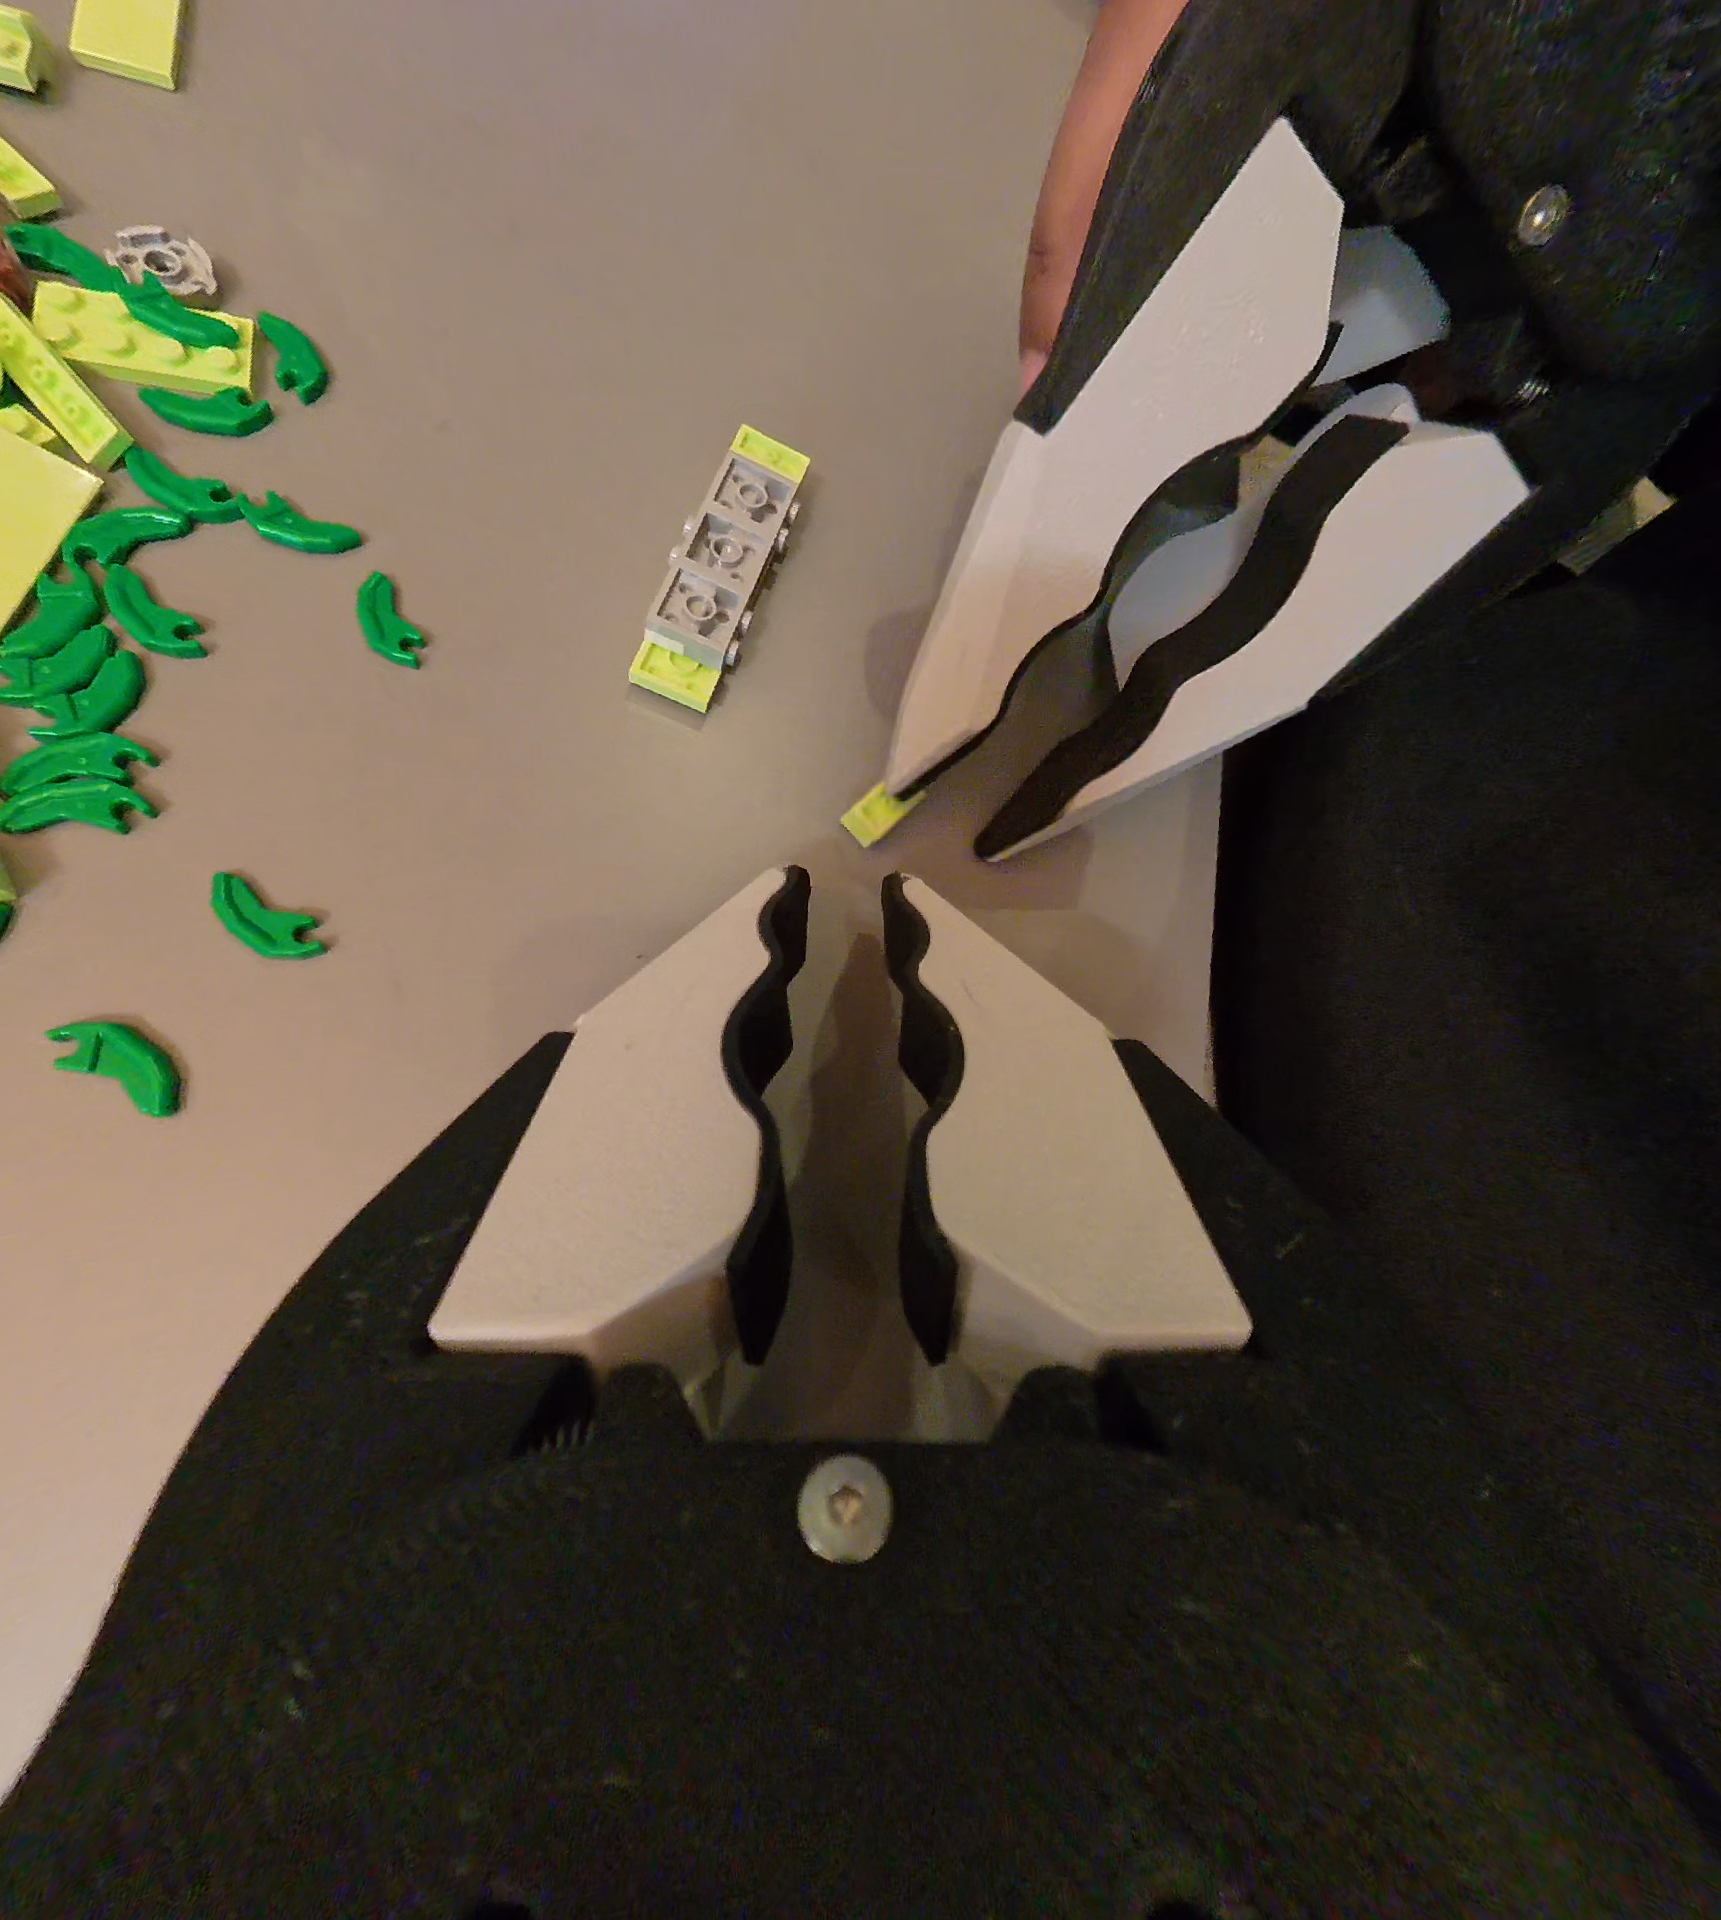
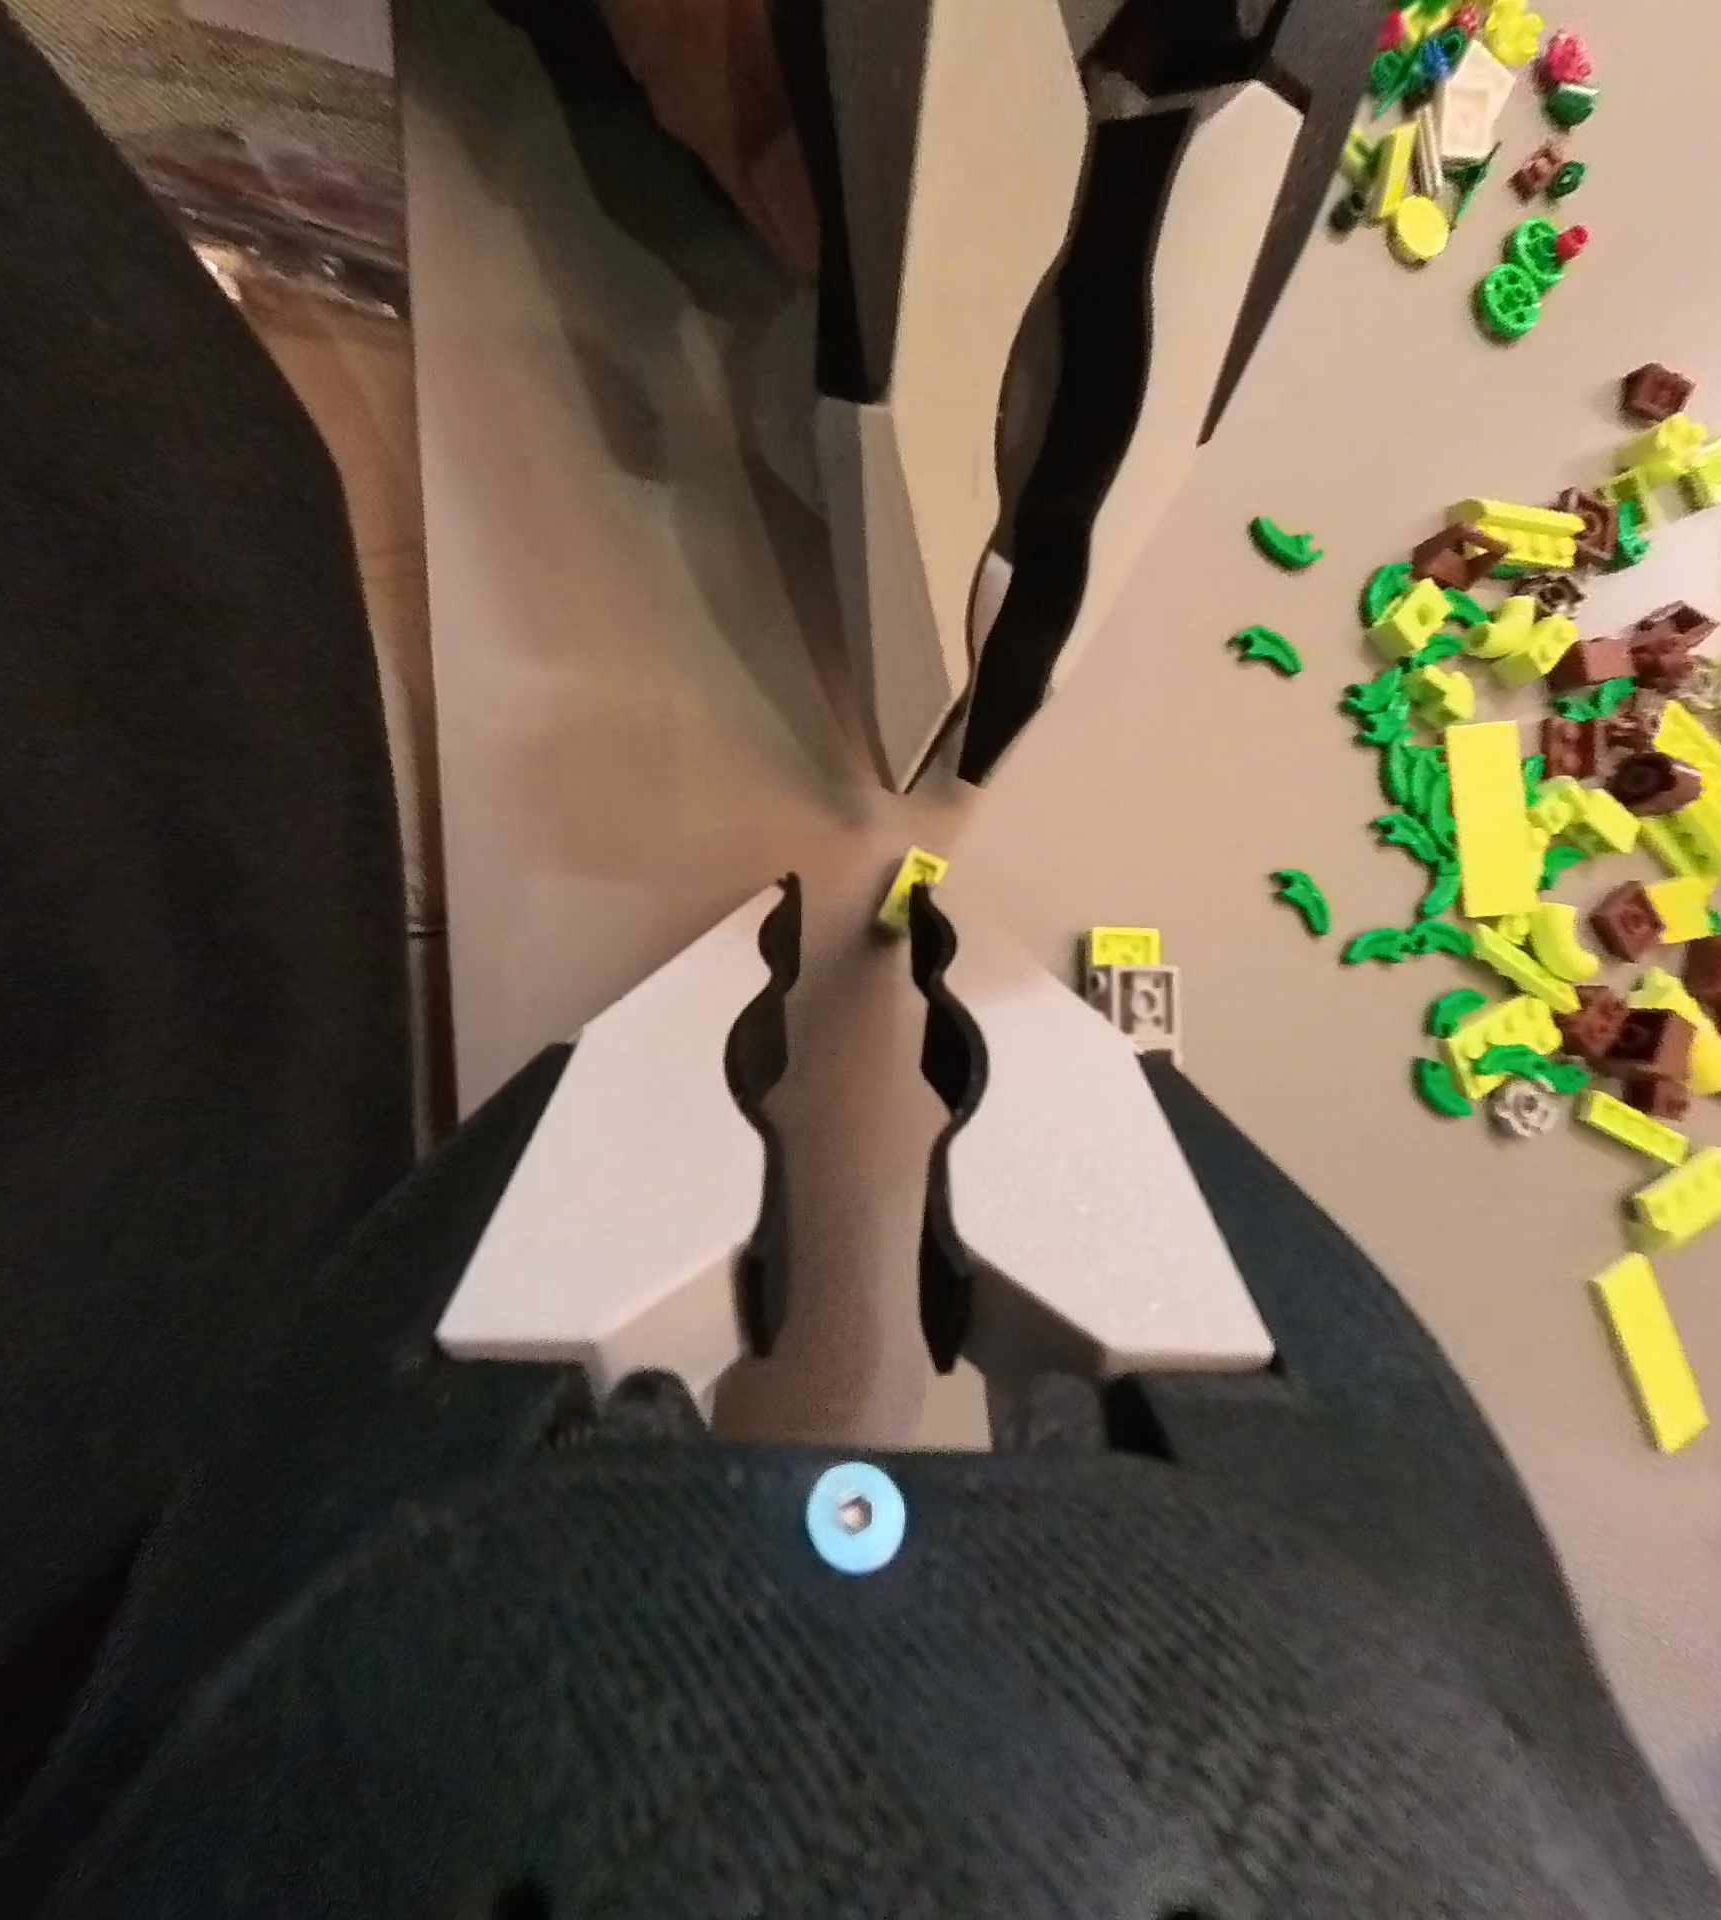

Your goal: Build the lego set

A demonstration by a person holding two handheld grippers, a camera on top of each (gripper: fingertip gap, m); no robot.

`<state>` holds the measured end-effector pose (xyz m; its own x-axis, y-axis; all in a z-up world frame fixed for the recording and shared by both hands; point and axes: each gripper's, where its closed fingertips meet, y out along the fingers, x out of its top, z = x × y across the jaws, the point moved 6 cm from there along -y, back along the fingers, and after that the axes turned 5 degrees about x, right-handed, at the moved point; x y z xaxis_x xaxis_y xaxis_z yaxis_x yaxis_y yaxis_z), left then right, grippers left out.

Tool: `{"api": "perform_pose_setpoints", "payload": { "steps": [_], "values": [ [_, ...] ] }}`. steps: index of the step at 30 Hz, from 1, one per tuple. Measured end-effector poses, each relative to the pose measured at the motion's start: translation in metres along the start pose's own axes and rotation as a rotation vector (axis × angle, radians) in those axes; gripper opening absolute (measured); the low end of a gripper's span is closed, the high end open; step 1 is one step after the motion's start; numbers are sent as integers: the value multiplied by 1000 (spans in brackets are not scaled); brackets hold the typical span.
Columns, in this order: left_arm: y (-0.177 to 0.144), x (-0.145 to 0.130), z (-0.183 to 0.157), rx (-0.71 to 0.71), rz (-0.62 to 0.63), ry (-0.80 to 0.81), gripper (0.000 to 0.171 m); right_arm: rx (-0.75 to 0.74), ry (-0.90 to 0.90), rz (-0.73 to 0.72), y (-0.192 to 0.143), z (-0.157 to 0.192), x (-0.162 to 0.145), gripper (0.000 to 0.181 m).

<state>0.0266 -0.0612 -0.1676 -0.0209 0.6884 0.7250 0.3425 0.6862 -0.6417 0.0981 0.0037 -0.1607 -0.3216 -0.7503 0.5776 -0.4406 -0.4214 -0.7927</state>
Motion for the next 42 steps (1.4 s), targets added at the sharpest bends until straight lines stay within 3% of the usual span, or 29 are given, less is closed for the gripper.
{"api": "perform_pose_setpoints", "payload": {
  "steps": [13,30,42],
  "values": [
    [1,-1,0,3,9,4,11,149,266,-110,-8,-8,-9,25],
    [1,0,0,3,6,3,11,142,163,-47,-2,-20,4,25],
    [0,0,0,-5,6,-2,11,146,149,-16,-1,-25,1,14]
  ]
}}
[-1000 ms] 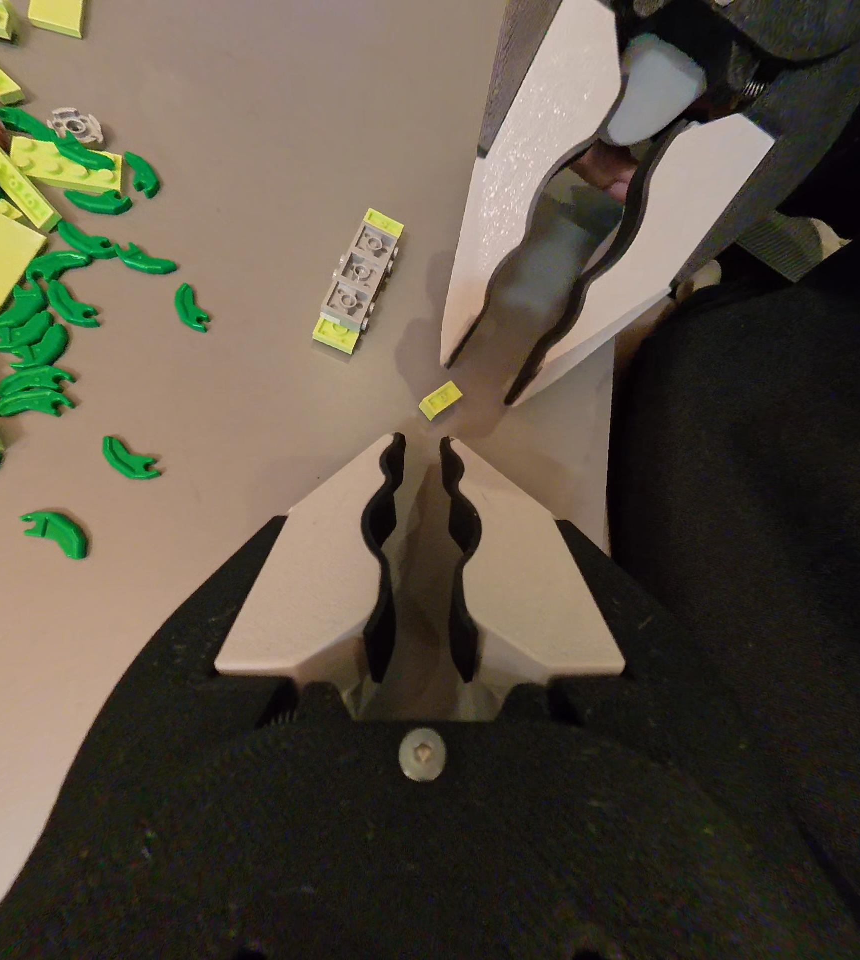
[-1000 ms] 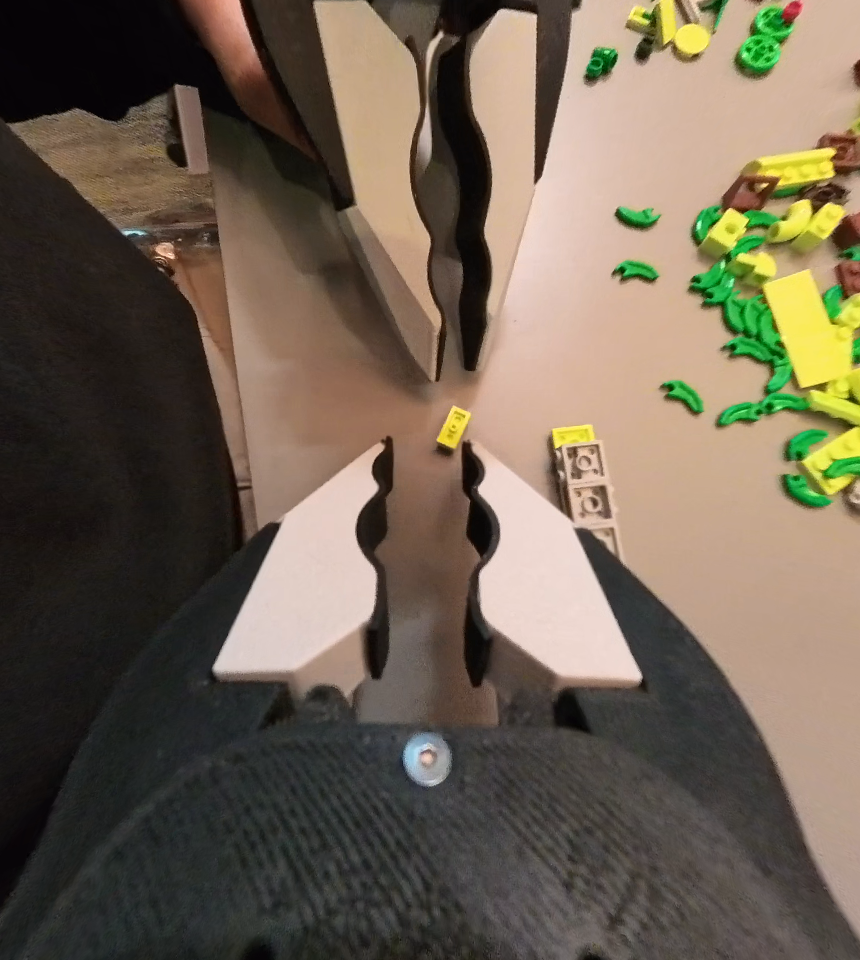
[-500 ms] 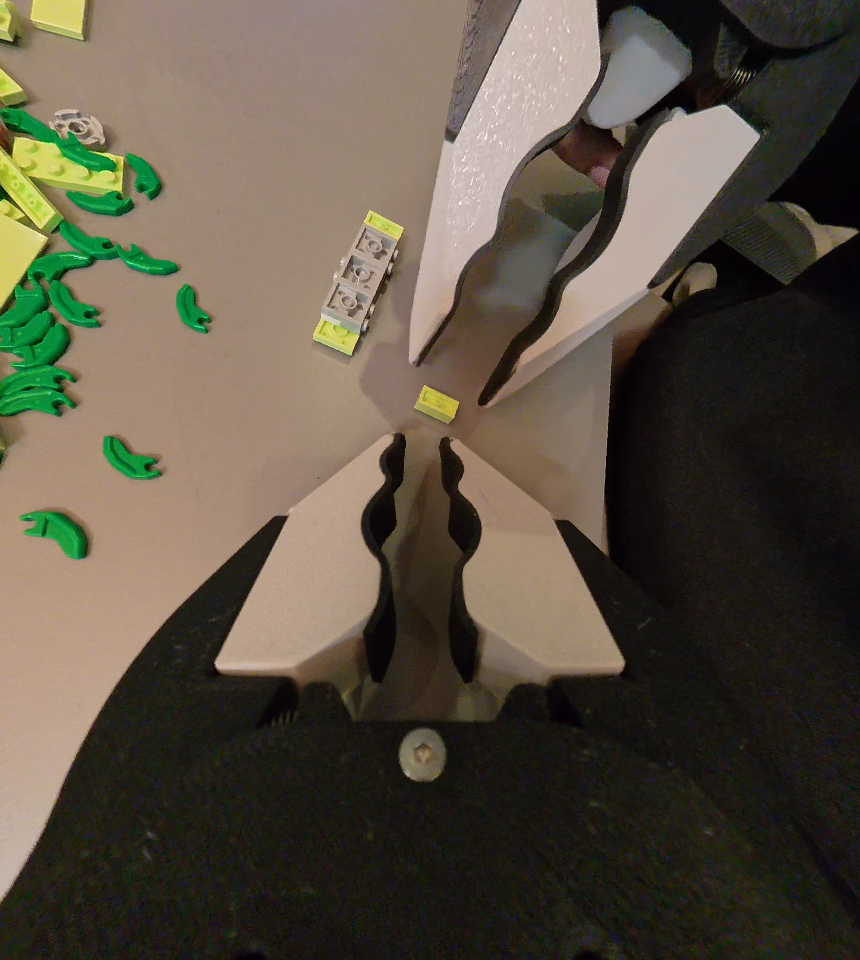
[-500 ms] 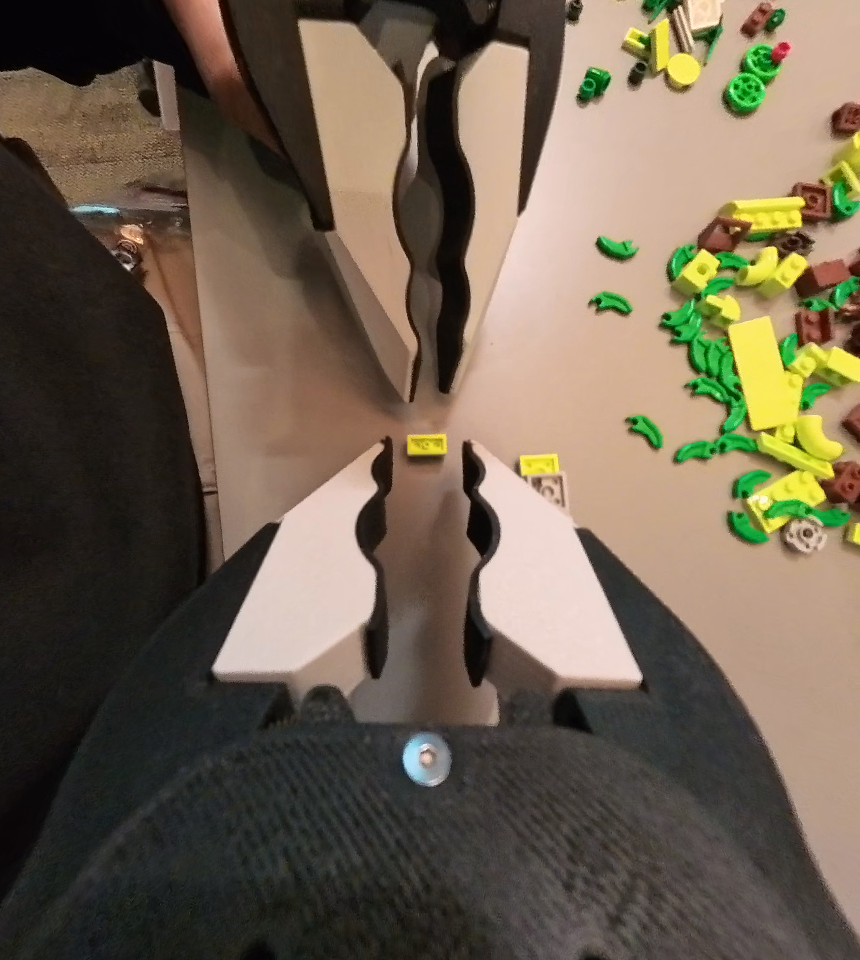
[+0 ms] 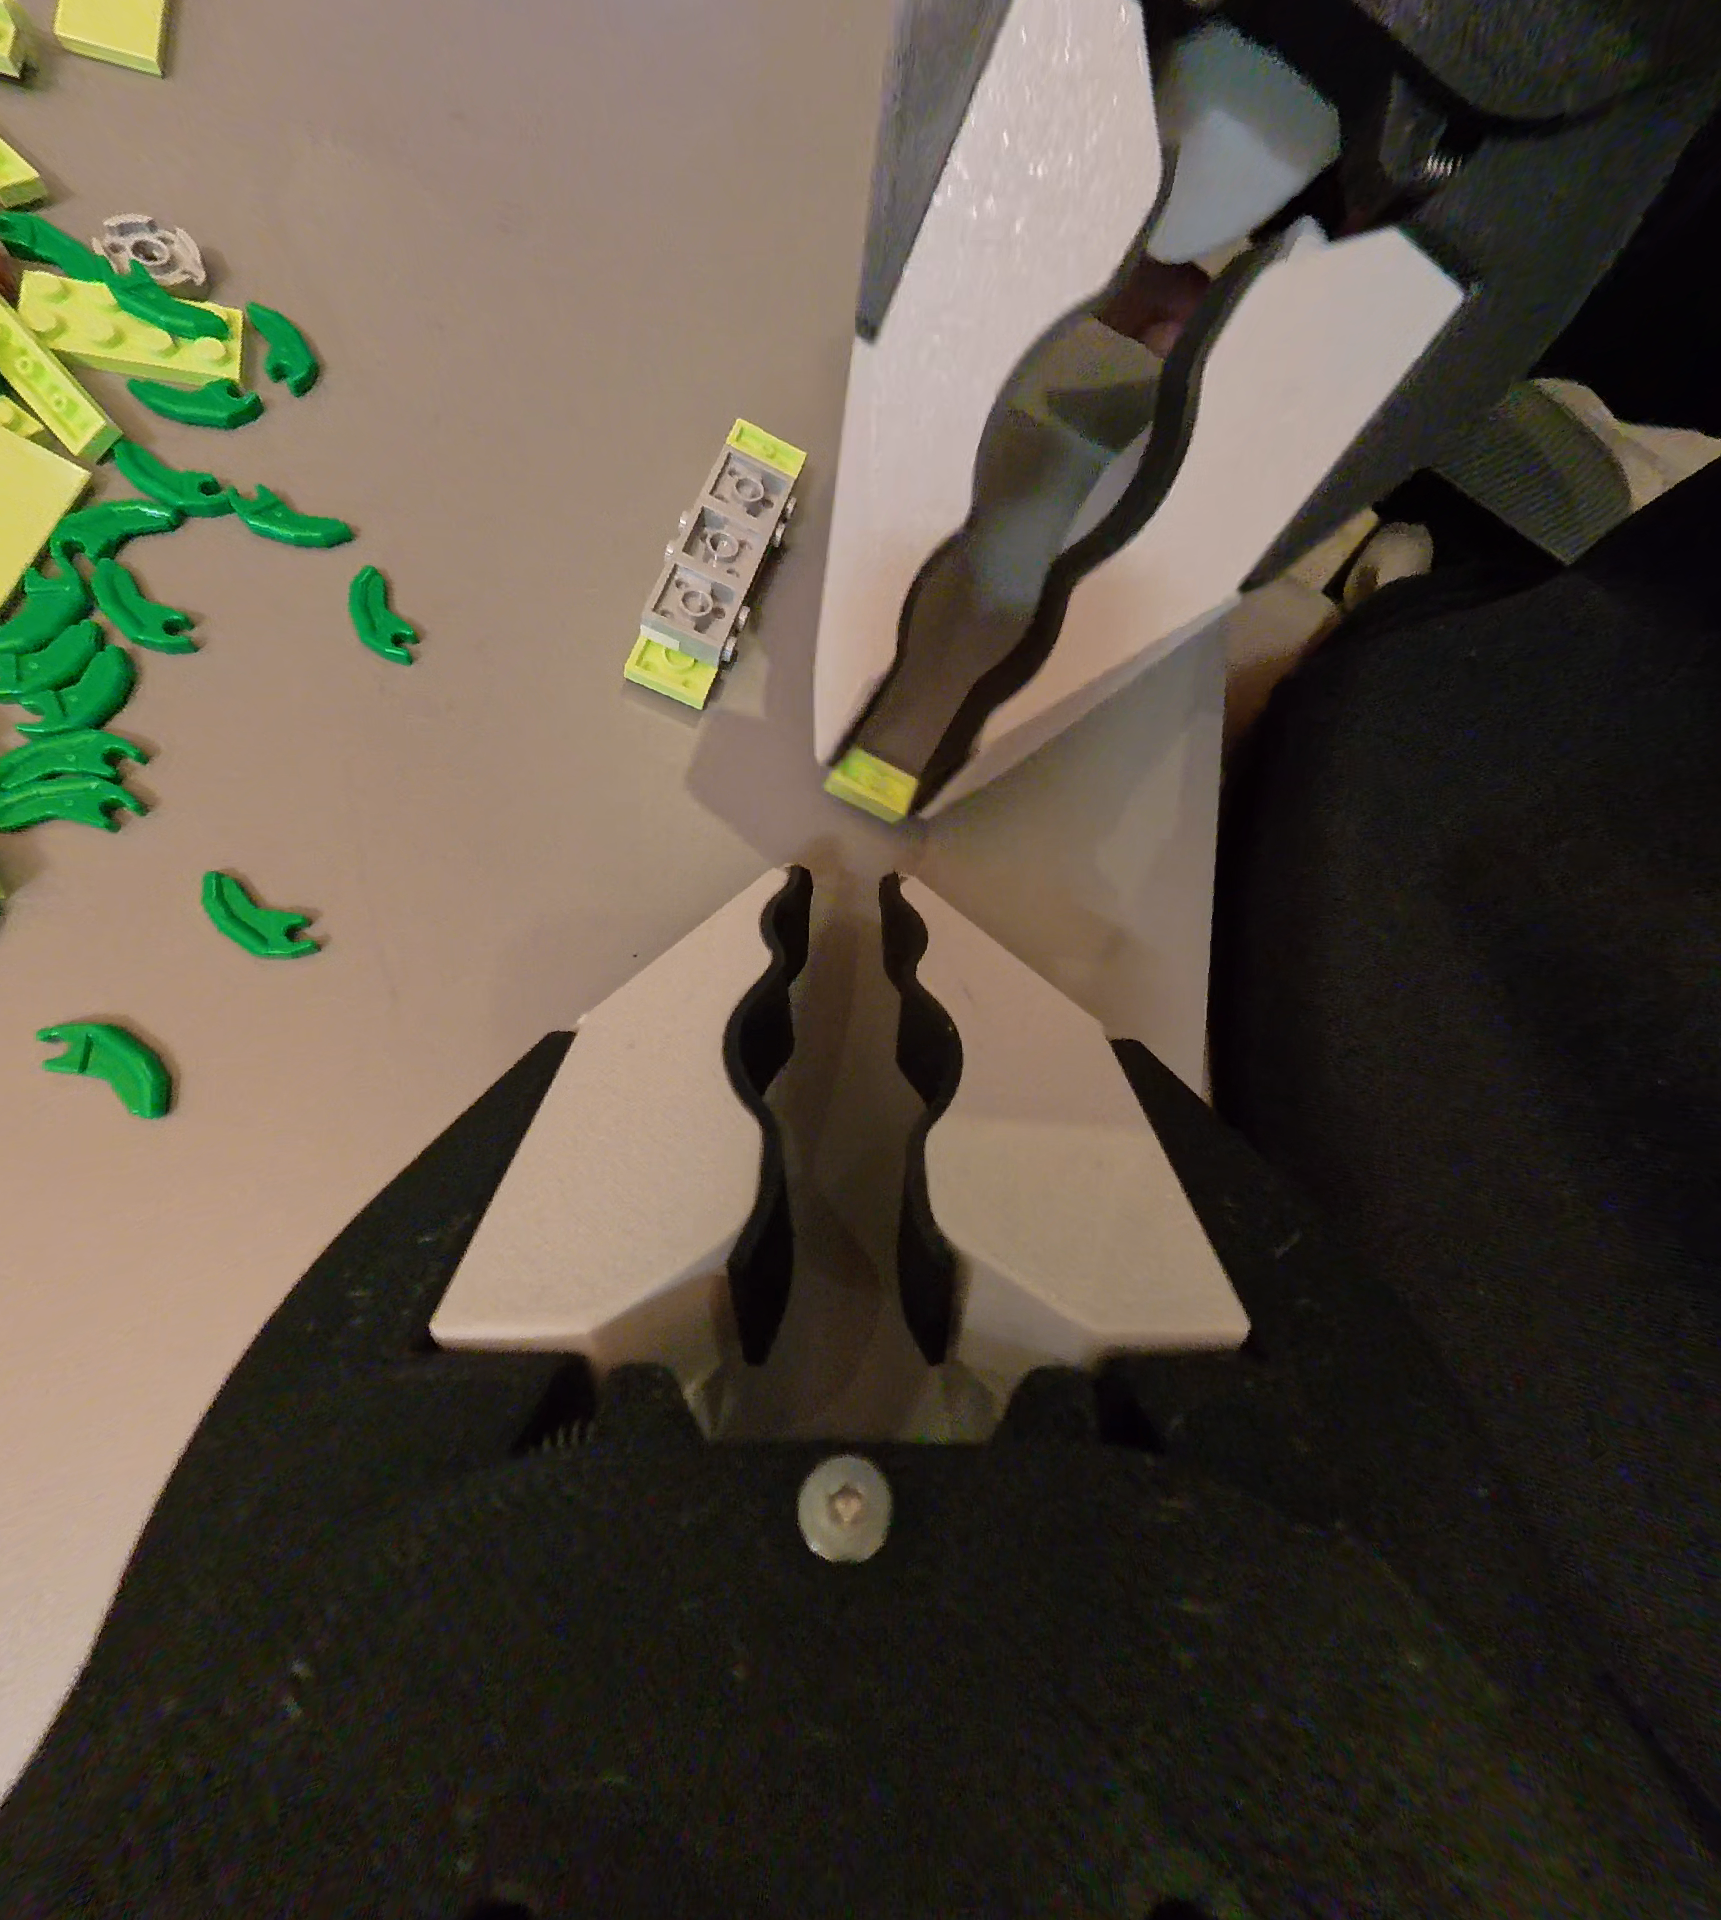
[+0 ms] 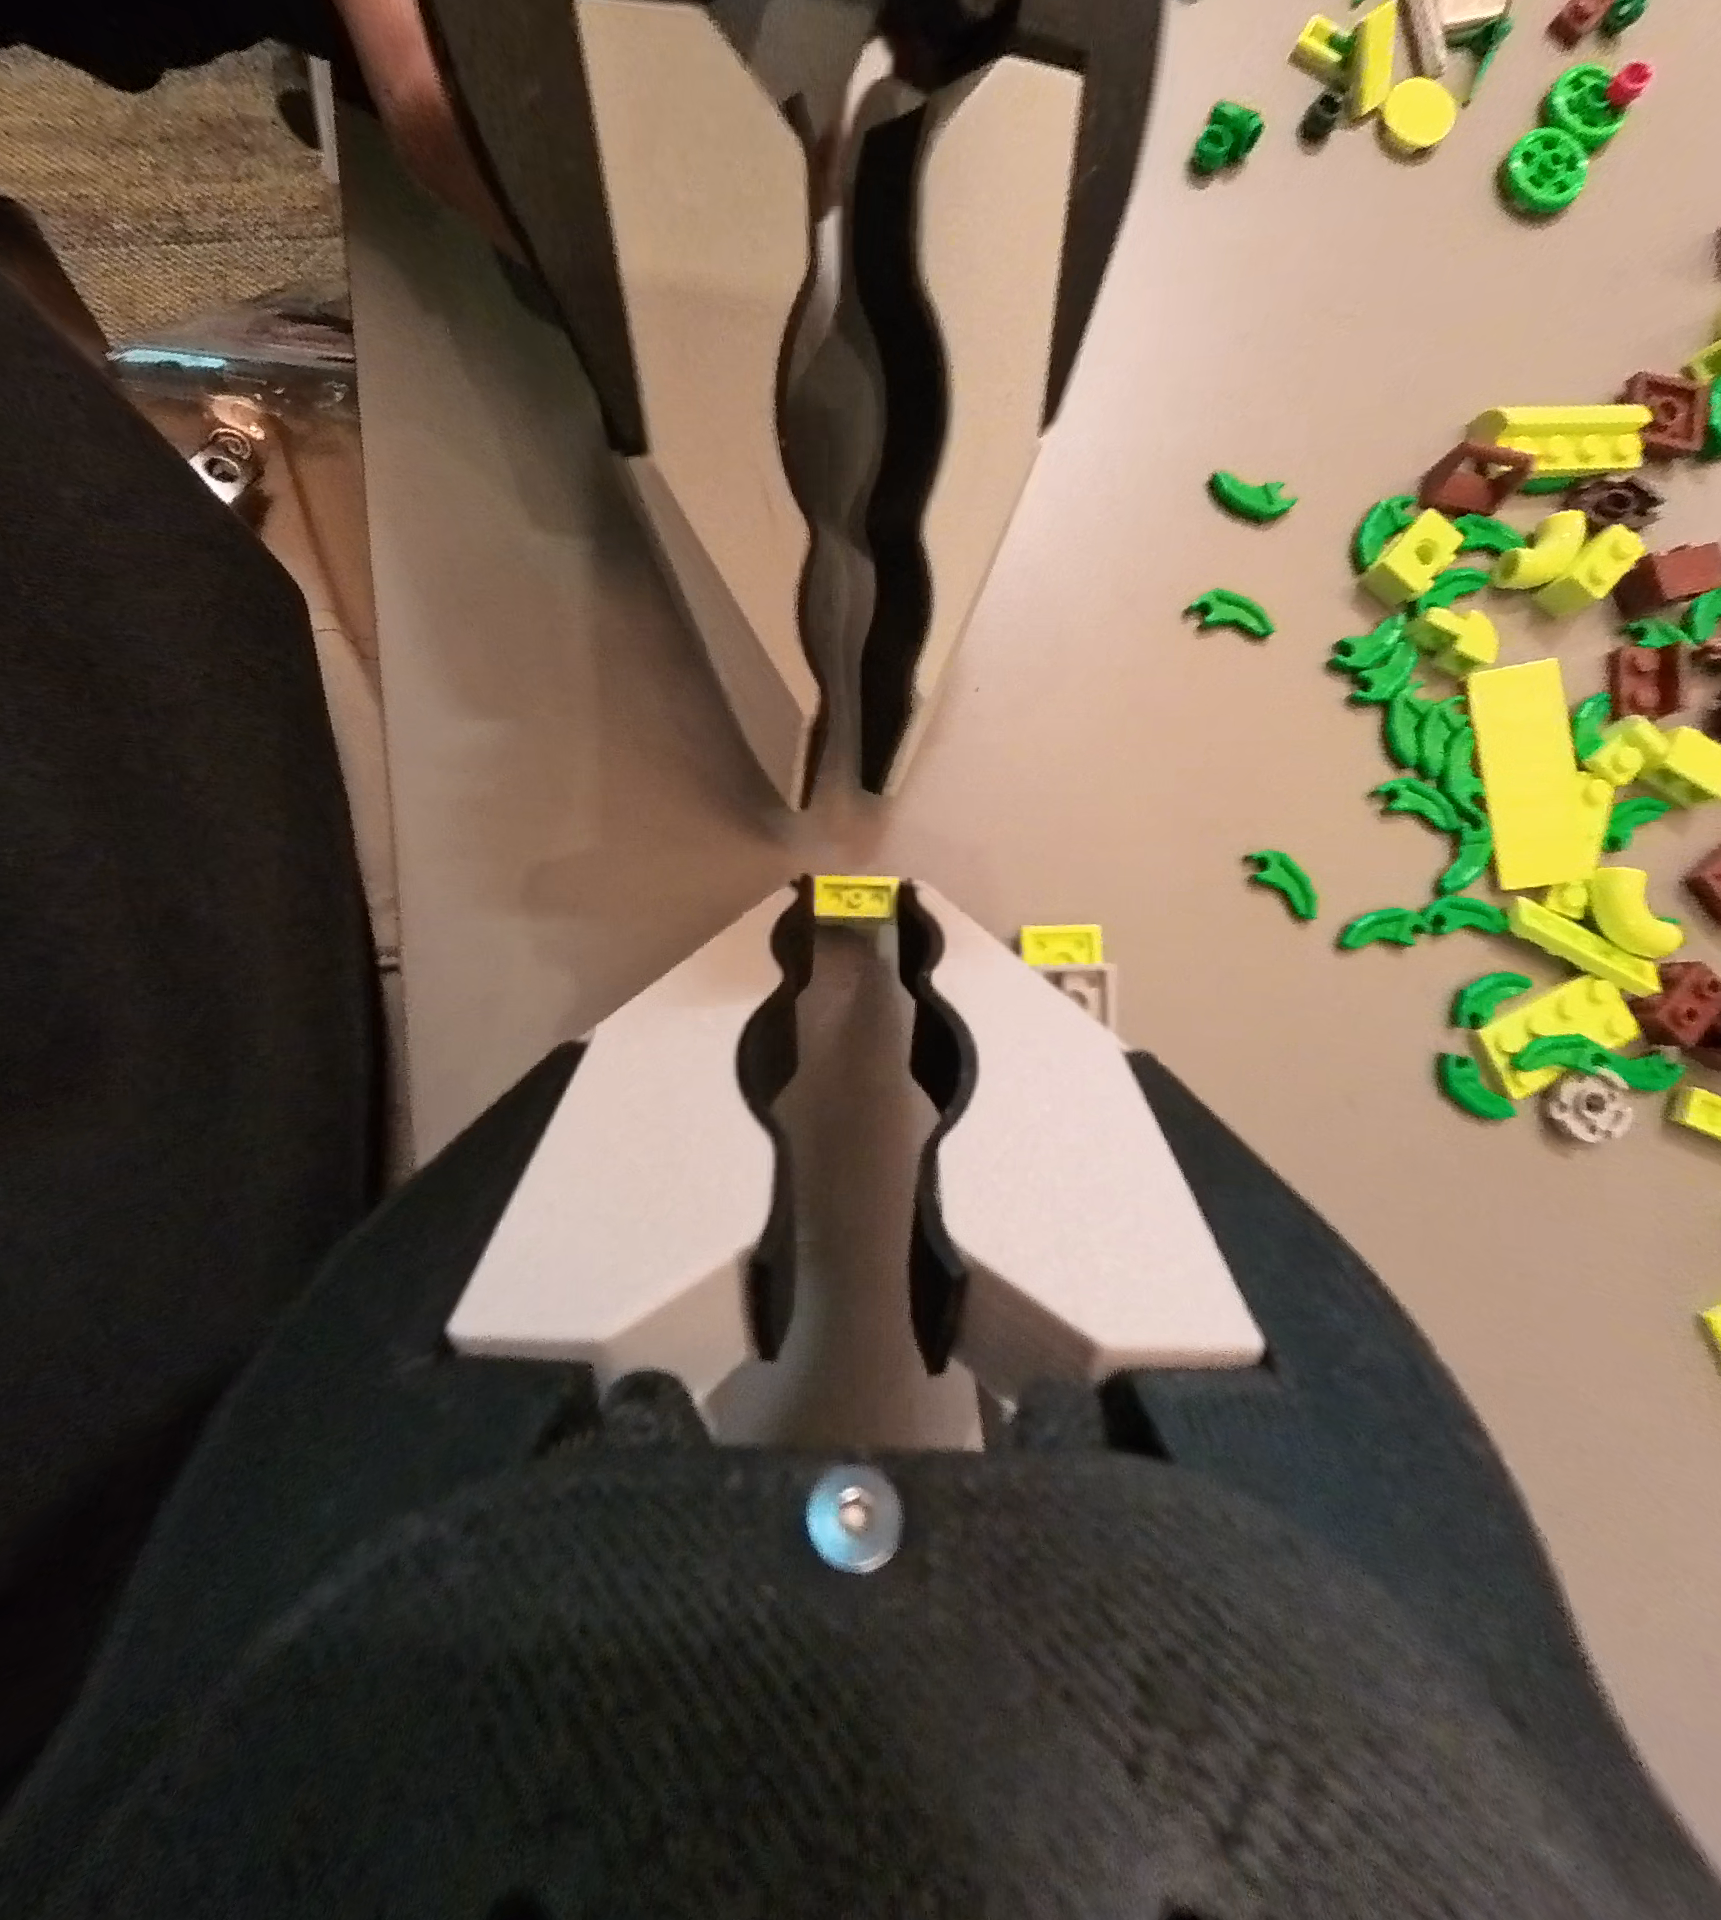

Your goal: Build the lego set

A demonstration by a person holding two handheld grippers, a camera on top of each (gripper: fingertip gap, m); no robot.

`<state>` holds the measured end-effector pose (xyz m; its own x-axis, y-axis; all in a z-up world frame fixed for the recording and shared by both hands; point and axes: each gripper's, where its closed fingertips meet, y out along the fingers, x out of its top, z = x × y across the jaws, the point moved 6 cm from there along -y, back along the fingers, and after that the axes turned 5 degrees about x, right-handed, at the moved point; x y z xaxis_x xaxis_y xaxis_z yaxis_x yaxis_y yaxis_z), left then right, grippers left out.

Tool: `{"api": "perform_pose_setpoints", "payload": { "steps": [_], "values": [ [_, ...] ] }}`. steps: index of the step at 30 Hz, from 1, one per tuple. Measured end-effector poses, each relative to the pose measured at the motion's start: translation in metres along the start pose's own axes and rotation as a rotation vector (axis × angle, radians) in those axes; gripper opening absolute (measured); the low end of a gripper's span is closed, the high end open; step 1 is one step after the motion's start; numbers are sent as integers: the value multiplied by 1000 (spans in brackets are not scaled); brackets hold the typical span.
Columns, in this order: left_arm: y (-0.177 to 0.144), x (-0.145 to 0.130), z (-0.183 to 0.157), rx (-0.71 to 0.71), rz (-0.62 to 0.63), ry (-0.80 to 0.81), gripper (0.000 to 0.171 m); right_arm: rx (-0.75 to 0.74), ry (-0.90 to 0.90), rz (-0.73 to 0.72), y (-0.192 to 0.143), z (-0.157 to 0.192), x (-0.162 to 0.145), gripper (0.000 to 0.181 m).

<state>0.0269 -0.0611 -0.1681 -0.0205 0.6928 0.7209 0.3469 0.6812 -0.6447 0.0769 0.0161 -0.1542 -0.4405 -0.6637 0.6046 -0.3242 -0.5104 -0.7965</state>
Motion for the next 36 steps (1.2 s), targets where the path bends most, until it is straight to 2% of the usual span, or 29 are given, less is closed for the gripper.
{"api": "perform_pose_setpoints", "payload": {
  "steps": [4,10,18,36],
  "values": [
    [1,-1,0,2,9,2,11,-67,12,5,-11,-21,-4,13],
    [1,-1,0,7,9,8,11,-41,22,-3,-13,-40,-4,13],
    [0,0,0,-16,4,-9,11,12,-17,57,-6,-42,-4,13],
    [1,-1,-1,-20,13,-11,12,9,-36,90,-8,-43,-5,19]
  ]
}}
